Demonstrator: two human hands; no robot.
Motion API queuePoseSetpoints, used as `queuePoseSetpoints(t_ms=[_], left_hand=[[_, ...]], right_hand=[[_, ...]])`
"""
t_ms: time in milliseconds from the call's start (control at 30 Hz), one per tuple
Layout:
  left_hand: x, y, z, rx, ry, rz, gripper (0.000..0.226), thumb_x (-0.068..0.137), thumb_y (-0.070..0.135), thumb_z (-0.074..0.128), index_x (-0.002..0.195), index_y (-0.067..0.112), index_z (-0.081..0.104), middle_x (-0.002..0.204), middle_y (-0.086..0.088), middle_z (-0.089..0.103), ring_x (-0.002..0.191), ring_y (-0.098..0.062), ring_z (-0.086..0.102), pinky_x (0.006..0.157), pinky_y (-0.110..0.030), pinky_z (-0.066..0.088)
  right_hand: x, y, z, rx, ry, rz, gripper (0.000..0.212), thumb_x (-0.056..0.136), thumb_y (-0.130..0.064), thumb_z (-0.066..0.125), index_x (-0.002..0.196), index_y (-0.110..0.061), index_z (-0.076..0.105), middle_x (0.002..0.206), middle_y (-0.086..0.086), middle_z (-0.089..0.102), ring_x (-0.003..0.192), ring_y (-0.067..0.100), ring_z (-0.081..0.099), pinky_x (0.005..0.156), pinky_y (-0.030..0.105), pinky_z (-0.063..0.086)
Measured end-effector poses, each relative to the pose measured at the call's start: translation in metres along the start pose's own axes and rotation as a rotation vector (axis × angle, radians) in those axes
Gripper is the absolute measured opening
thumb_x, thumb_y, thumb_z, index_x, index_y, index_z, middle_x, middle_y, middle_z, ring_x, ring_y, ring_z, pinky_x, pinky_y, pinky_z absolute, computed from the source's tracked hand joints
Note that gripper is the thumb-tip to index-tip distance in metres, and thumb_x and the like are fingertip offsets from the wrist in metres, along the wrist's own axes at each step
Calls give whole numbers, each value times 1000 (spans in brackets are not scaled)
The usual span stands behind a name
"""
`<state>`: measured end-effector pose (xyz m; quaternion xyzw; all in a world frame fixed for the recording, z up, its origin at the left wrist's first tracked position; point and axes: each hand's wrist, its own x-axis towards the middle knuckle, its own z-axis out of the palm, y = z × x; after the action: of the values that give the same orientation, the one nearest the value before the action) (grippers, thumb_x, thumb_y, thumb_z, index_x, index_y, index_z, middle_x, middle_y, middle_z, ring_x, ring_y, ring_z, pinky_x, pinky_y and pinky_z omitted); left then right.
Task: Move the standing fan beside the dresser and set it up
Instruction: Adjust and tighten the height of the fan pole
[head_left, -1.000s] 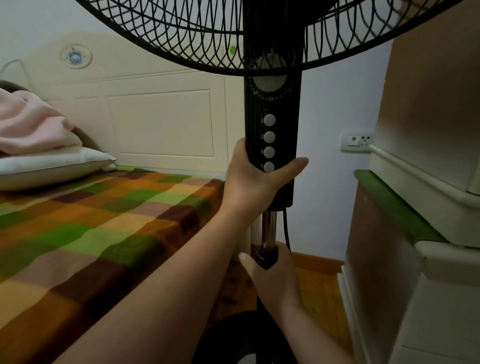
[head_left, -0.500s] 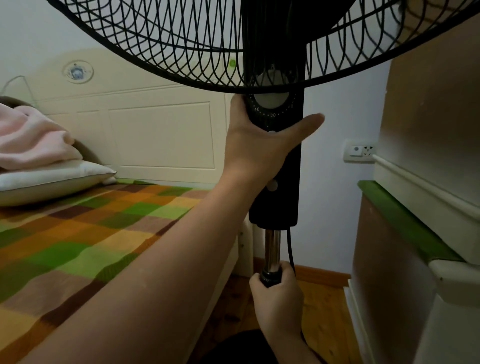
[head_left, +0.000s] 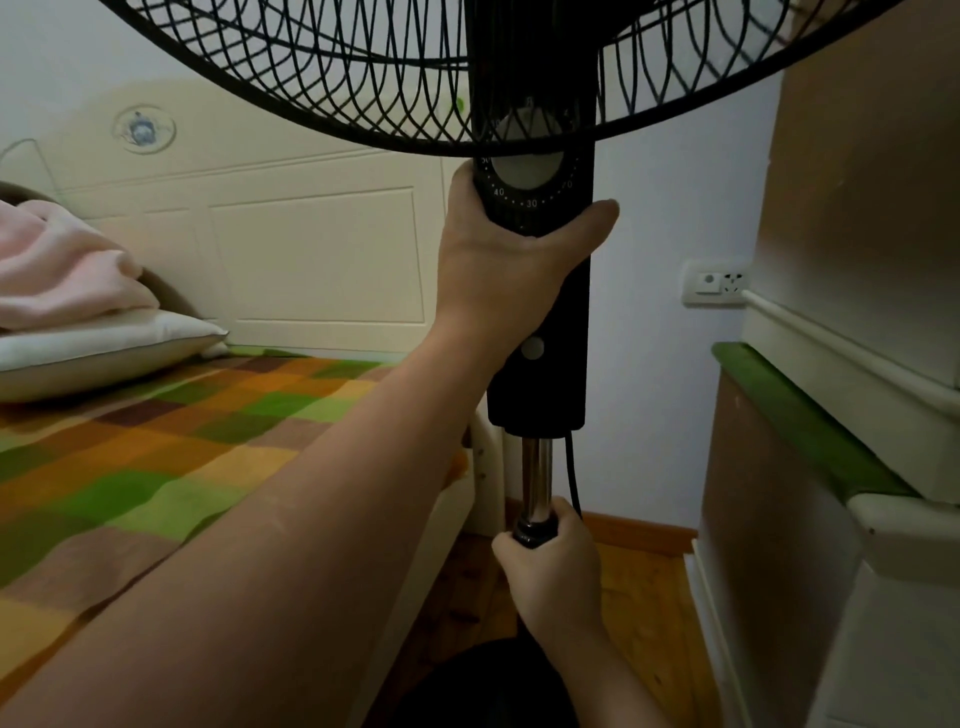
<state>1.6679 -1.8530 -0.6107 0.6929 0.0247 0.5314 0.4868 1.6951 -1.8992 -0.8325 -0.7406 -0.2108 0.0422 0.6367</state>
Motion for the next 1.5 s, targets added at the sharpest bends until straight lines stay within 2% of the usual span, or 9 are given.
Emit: queuePoseSetpoints(t_ms=[300,433,533,700,867,1000,1167,1267,1500], left_hand=[[2,-3,0,1,6,4,61,70,26,90,119,22,53,105,11,66,96,-2,65,87,-27,59],[1,-4,1,10,9,11,61,71,27,90,119,23,53,104,14,65,95,2,64,84,-20,58],[1,-3,1,21,22,10,64,71,29,90,122,21,54,105,13,65,97,-1,64,86,-25,59],[0,-4,2,30,28,9,60,71,30,90,118,23,54,103,15,65,94,1,64,85,-24,59],[2,-4,1,45,31,3,64,70,32,89,123,23,53,105,15,65,95,1,64,84,-22,58],[2,-5,1,50,20,-9,61,70,33,89,120,24,53,102,16,65,92,2,64,81,-21,58],[2,-9,2,39,17,-18,59,70,32,90,116,26,54,101,16,66,93,0,65,86,-27,59],[-6,-19,2,51,15,-16,61,69,32,90,117,27,53,102,18,64,94,4,64,81,-19,58],[-13,-26,3,69,2,-37,59,70,32,90,116,29,52,100,20,62,91,7,62,74,-11,54]], right_hand=[[10,-3,-23,105,-313,3,15,78,3,72,88,1,62,64,-4,59,61,11,56,57,16,46],[23,-10,-35,108,-524,153,21,75,3,75,87,-13,66,80,2,68,81,17,67,68,19,54],[12,-3,-27,151,-381,89,20,78,0,74,88,-16,66,82,6,68,81,21,67,75,26,54],[-11,7,0,180,-20,54,17,83,-8,73,87,-20,61,73,-4,58,62,5,55,53,14,42],[-11,1,13,57,140,49,35,78,-33,82,99,-29,54,89,-14,60,79,0,57,65,8,39],[-3,7,10,13,73,47,26,79,-11,76,93,-23,58,85,-1,63,75,18,61,63,22,44],[8,8,-13,81,-208,52,20,78,2,72,81,-13,59,67,-3,59,53,0,56,49,9,43],[22,11,-19,-33,-375,80,18,78,-4,75,91,-2,63,82,7,66,63,2,59,53,7,45],[15,19,-11,35,-233,25,17,77,-1,72,88,4,60,70,4,55,62,16,51,54,16,44]])
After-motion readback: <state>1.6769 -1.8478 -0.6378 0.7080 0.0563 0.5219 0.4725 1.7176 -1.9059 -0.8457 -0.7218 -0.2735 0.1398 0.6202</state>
